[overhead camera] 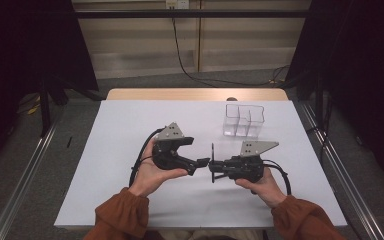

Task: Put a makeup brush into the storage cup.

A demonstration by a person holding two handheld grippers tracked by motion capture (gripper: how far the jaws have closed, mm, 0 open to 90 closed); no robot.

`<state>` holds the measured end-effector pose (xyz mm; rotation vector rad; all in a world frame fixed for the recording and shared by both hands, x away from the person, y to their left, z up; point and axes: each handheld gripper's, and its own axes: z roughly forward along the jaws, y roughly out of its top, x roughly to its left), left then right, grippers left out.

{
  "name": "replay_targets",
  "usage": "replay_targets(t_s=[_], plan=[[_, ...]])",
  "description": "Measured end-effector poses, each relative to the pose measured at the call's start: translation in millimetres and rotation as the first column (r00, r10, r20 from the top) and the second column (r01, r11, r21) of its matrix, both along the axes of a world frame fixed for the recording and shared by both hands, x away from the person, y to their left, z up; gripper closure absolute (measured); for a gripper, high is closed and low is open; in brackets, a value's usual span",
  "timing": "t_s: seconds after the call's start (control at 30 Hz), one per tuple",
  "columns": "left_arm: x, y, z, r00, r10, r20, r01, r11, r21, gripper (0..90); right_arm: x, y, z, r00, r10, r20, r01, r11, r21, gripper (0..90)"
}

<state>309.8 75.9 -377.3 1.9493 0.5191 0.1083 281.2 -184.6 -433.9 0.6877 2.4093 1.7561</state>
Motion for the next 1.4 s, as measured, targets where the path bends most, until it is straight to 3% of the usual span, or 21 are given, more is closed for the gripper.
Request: replay_targets(t_s=[0.2,0.3,0.43,0.6,0.7,0.83,1.1,1.4], plan=[[-1.1,9.1,-1.6,0.9987,0.051,0.005,-0.051,0.9981,-0.033,4.2,0.0,-1.4,0.9,1.0,-0.008,0.004,0.008,1.0,0.003,83.9],[-2.4,17.9,-2.3,0.9985,0.049,0.025,-0.048,0.9983,-0.034,3.1,0.0,-2.4,1.5,0.9999,-0.013,0.005,0.013,0.9999,0.005,83.9],[-3.2,29.5,-3.5,0.9949,0.096,0.032,-0.094,0.9948,-0.038,2.8,-0.3,-3.7,2.6,0.9997,-0.021,0.008,0.021,0.9998,0.006,83.9],[-5.6,44.8,-8.8,0.9907,0.134,0.023,-0.132,0.9882,-0.077,2.7,-0.5,-6.6,4.4,0.9993,-0.035,0.011,0.035,0.9993,0.01,83.8],[-7.6,53.1,-13.4,0.9837,0.174,0.043,-0.171,0.9825,-0.073,2.7,-0.6,-8.3,5.1,0.999,-0.044,0.012,0.044,0.999,0.013,83.9],[-7.9,60.0,-16.3,0.9812,0.187,0.046,-0.184,0.9809,-0.064,2.7,-1.1,-10.6,5.8,0.9984,-0.056,0.01,0.056,0.9984,0.013,83.9],[-12.9,74.3,-18.7,0.9691,0.241,0.052,-0.236,0.9675,-0.091,2.7,-2.5,-14.6,7.6,0.9972,-0.074,0.009,0.073,0.9972,0.015,83.8],[-17.3,99.5,-25.7,0.9452,0.319,0.071,-0.309,0.9438,-0.116,2.9,-1.8,-18.7,9.4,0.9955,-0.094,0.009,0.094,0.9954,0.02,83.9]])
